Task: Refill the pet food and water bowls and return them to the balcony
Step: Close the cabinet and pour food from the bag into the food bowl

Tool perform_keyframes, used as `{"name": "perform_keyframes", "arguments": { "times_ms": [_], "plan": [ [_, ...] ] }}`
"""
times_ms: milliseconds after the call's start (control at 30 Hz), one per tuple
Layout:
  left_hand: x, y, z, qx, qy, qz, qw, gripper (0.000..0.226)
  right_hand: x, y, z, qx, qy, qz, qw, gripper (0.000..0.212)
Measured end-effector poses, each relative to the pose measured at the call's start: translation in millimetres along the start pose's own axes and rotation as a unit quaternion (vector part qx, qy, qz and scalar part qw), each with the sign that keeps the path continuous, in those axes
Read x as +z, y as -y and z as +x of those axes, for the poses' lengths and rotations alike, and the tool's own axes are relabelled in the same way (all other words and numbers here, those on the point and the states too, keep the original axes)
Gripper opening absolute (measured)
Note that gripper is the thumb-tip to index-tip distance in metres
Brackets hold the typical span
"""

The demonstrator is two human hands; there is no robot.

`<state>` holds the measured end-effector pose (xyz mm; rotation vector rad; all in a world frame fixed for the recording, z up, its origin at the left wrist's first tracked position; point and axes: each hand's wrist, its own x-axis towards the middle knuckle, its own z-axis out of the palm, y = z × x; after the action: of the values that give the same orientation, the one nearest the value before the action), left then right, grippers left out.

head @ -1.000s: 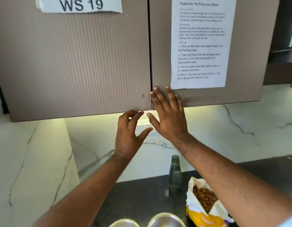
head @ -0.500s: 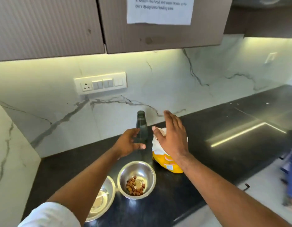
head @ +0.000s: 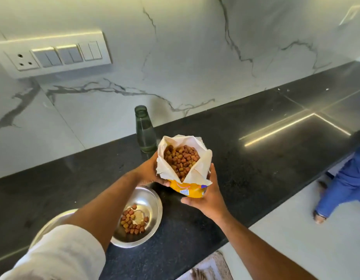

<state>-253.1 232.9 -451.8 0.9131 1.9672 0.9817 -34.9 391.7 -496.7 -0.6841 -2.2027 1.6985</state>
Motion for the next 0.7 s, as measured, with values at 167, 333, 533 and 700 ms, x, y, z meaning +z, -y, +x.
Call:
{"name": "perform_keyframes", "arguments": {
  "times_ms": [167,333,533,700],
  "plan": [
    [2,7,21,-0.024,0.011,0.018,0.999,0.111,-2,5,33,-0.074,0.023,-0.010,0.997,0.123],
    [12,1,24,-0.051,-0.044,-0.002,0.998,0.077,-8,8,44,-0.077,0.033,-0.013,0.996,0.111],
    [31,-8,6,-0.030,-0.117,-0.036,0.992,0.088,-31,14,50,-0.088,0.094,-0.030,0.991,0.099],
    [52,-16,-20,-0.015,-0.174,-0.097,0.980,0.077,-59,41,54,-0.105,0.160,-0.066,0.979,0.104]
  ]
}}
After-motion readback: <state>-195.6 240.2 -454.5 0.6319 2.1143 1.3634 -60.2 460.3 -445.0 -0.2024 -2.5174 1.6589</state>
